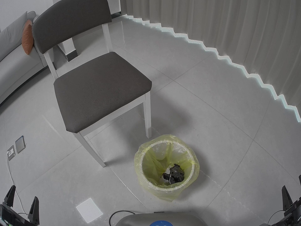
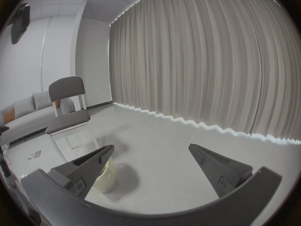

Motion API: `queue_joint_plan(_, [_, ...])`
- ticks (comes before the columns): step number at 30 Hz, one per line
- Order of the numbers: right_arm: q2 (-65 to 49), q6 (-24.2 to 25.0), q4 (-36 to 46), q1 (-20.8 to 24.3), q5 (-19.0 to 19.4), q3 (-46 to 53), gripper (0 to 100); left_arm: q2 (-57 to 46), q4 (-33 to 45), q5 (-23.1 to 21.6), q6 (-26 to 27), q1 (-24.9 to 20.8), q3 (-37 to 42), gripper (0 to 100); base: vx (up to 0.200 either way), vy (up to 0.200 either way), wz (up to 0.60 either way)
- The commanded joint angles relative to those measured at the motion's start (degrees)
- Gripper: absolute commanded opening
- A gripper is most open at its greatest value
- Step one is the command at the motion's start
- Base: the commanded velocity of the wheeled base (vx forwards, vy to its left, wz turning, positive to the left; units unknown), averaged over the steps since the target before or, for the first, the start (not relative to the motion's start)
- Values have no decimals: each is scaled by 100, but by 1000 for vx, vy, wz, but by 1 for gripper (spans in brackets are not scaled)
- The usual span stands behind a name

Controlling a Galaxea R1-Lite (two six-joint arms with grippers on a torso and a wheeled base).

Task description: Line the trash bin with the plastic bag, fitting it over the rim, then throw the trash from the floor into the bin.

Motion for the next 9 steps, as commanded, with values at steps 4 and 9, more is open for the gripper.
queue_joint_plan(4, [-22, 2, -14, 0, -37, 101, 100, -71, -7, -15, 14, -1, 101, 100, 0, 0, 0])
queue_joint_plan(9, [-22, 10, -14, 0, -45, 101, 100, -71, 2, -24, 49, -1, 92, 100, 0, 0, 0])
